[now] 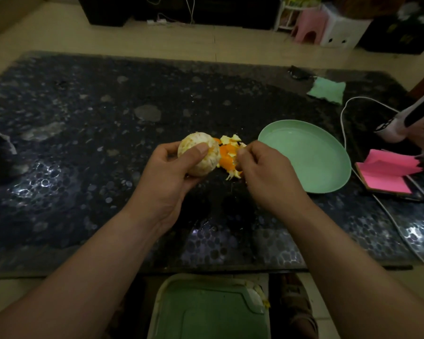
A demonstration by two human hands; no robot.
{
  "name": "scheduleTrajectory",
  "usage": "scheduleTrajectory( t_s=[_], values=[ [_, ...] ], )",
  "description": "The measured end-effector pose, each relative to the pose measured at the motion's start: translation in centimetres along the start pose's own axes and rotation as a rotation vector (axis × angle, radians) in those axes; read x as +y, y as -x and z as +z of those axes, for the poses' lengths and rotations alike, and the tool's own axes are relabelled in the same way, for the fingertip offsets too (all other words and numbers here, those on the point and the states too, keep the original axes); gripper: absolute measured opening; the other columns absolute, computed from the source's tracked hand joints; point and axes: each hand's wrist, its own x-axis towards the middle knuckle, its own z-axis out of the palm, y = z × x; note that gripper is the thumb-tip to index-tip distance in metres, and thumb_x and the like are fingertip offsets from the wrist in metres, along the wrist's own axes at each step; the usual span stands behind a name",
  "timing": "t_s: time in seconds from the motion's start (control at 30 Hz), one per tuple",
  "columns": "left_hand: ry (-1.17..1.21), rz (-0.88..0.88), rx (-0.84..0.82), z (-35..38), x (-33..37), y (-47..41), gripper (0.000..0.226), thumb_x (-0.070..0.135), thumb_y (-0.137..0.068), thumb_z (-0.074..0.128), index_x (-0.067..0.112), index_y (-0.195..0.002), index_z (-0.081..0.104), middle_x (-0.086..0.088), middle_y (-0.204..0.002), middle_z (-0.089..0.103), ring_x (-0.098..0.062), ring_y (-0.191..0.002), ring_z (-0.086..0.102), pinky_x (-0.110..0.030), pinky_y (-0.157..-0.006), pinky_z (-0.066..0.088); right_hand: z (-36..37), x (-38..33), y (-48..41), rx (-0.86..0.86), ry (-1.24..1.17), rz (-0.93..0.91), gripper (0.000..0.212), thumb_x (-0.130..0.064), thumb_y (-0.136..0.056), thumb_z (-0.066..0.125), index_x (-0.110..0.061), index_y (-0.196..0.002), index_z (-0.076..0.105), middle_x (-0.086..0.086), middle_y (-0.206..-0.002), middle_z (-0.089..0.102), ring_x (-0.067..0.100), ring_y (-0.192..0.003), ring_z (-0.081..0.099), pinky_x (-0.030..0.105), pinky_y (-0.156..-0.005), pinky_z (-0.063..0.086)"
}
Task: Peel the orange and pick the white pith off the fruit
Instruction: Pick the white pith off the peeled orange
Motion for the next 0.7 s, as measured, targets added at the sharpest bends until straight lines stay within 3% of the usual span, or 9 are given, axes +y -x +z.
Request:
scheduleTrajectory(
  t_s=[0.07,0.13,0.17,0.27,0.37,0.5,0.6,0.7],
  values=[
    [0.002,-0.008,0.006,-0.1,0.0,-0.1,0.068,0.026,-0.073,0.083,0.006,-0.132,0.057,-0.012,-0.126,0.074,-0.022,-0.11,0.076,-0.041,-0.092,0.063,0.5,0.5,-0.3,-0.011,0.176,-0.027,0.025,-0.032,-0.106,0.054,-0.017,-0.091,0.066,-0.004,-0.089,0.062,0.019,-0.085,0.06,0.037,-0.066,0.04],
    [0.001,-0.014,0.01,-0.1,0.0,-0.1,0.067,0.026,-0.073,0.084,0.006,-0.131,0.057,-0.011,-0.124,0.075,-0.021,-0.11,0.076,-0.041,-0.092,0.062,0.5,0.5,-0.3,0.013,0.181,-0.044,0.007,-0.02,-0.1,0.061,-0.021,-0.103,0.068,-0.007,-0.105,0.058,0.012,-0.096,0.055,0.03,-0.074,0.038],
    [-0.001,-0.017,0.01,-0.2,0.0,-0.1,0.066,0.026,-0.074,0.084,0.007,-0.131,0.057,-0.01,-0.123,0.076,-0.021,-0.109,0.077,-0.04,-0.092,0.062,0.4,0.5,-0.3,0.035,0.145,-0.043,0.009,-0.019,-0.098,0.064,-0.024,-0.105,0.067,-0.008,-0.108,0.058,0.009,-0.099,0.054,0.027,-0.076,0.037],
    [0.002,-0.025,0.007,-0.3,0.0,-0.3,0.064,0.025,-0.076,0.084,0.008,-0.131,0.057,-0.009,-0.124,0.076,-0.02,-0.11,0.076,-0.041,-0.094,0.062,0.2,0.2,-0.3,0.078,0.062,-0.063,0.01,-0.032,-0.101,0.065,-0.026,-0.093,0.069,-0.01,-0.101,0.066,0.007,-0.095,0.06,0.02,-0.071,0.04],
    [0.0,-0.026,0.004,-0.3,0.1,-0.4,0.067,0.027,-0.073,0.085,0.008,-0.131,0.057,-0.01,-0.126,0.075,-0.021,-0.111,0.076,-0.044,-0.097,0.062,0.0,-0.3,-0.1,0.021,-0.127,-0.045,0.01,-0.022,-0.098,0.068,-0.031,-0.102,0.068,-0.014,-0.103,0.07,0.001,-0.096,0.065,0.013,-0.078,0.048],
    [-0.017,-0.017,0.006,-0.2,0.0,-0.3,0.063,0.026,-0.076,0.083,0.007,-0.13,0.057,-0.01,-0.124,0.075,-0.02,-0.109,0.077,-0.043,-0.097,0.062,-0.2,-0.6,-0.1,0.012,-0.193,-0.039,0.01,-0.019,-0.096,0.075,-0.026,-0.101,0.069,-0.013,-0.094,0.071,-0.001,-0.085,0.066,0.009,-0.07,0.049],
    [-0.016,-0.005,0.008,-0.1,0.0,-0.3,0.063,0.026,-0.077,0.083,0.007,-0.131,0.057,-0.011,-0.125,0.075,-0.02,-0.109,0.077,-0.042,-0.096,0.062,-0.2,-1.0,0.5,0.053,-0.215,-0.051,0.018,-0.031,-0.096,0.076,-0.019,-0.09,0.063,-0.003,-0.081,0.069,0.007,-0.074,0.065,0.023,-0.067,0.05],
    [-0.021,0.004,-0.003,0.0,0.1,-0.1,0.068,0.029,-0.073,0.084,0.006,-0.132,0.057,-0.011,-0.124,0.076,-0.021,-0.109,0.076,-0.039,-0.092,0.062,-0.4,-1.8,1.2,0.012,-0.228,-0.083,0.024,-0.041,-0.1,0.068,-0.021,-0.087,0.065,0.0,-0.082,0.071,0.017,-0.081,0.071,0.045,-0.076,0.059]
  ],
)
